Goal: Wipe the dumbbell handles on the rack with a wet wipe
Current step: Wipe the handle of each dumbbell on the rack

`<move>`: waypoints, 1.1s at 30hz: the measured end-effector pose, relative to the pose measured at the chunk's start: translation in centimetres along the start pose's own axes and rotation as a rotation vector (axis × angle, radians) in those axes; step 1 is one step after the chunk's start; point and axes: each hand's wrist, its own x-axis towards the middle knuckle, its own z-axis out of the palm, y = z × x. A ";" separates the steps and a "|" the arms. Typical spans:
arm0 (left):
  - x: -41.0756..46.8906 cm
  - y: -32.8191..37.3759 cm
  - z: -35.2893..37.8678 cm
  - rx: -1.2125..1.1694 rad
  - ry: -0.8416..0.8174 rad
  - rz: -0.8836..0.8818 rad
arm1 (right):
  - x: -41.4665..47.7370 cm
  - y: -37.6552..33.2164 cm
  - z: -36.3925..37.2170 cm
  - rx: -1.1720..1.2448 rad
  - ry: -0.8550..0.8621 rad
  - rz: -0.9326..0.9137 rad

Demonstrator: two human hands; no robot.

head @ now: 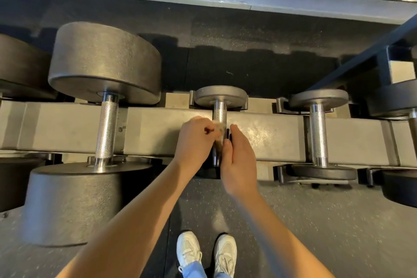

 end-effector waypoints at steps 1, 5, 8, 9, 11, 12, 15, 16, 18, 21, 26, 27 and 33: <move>-0.3 -0.2 -0.1 0.058 -0.030 0.014 | 0.0 0.0 0.0 0.010 0.000 0.007; -0.4 -0.1 -0.7 0.125 -0.119 0.059 | -0.1 0.1 -0.1 0.008 0.007 0.005; 0.6 0.3 -0.5 -0.013 0.000 0.046 | 0.0 -0.1 0.1 0.002 0.018 -0.001; 0.9 0.4 -0.3 -0.069 0.058 0.051 | 0.1 -0.1 0.1 0.006 0.020 -0.002; 1.0 0.3 0.0 -0.108 0.109 0.057 | 0.2 0.1 0.0 0.025 0.016 -0.001; 0.8 0.2 0.2 -0.102 0.110 0.053 | 0.2 0.2 -0.1 0.030 0.011 0.006; 0.3 -0.3 0.6 -0.020 0.090 0.042 | 0.1 0.5 0.0 0.026 0.010 0.016; 0.1 -0.4 0.7 0.018 0.072 0.030 | 0.0 0.3 0.0 0.027 0.010 0.013; -0.2 -0.7 0.4 0.075 0.003 -0.007 | 0.1 0.2 -0.1 0.041 0.012 0.003; -1.1 -0.9 -0.5 0.133 -0.167 -0.063 | 0.3 0.1 -0.2 0.053 0.029 -0.012; -2.1 -1.4 -3.1 0.233 -0.163 -0.052 | 0.4 -0.1 -0.3 -0.004 -0.011 -0.071; -2.3 -1.5 -4.1 0.232 -0.133 -0.046 | 0.5 -0.2 -0.5 -0.005 -0.023 -0.092; -3.7 -1.8 -11.9 0.170 0.026 -0.088 | 2.3 -5.3 -0.8 -0.004 -0.194 -0.185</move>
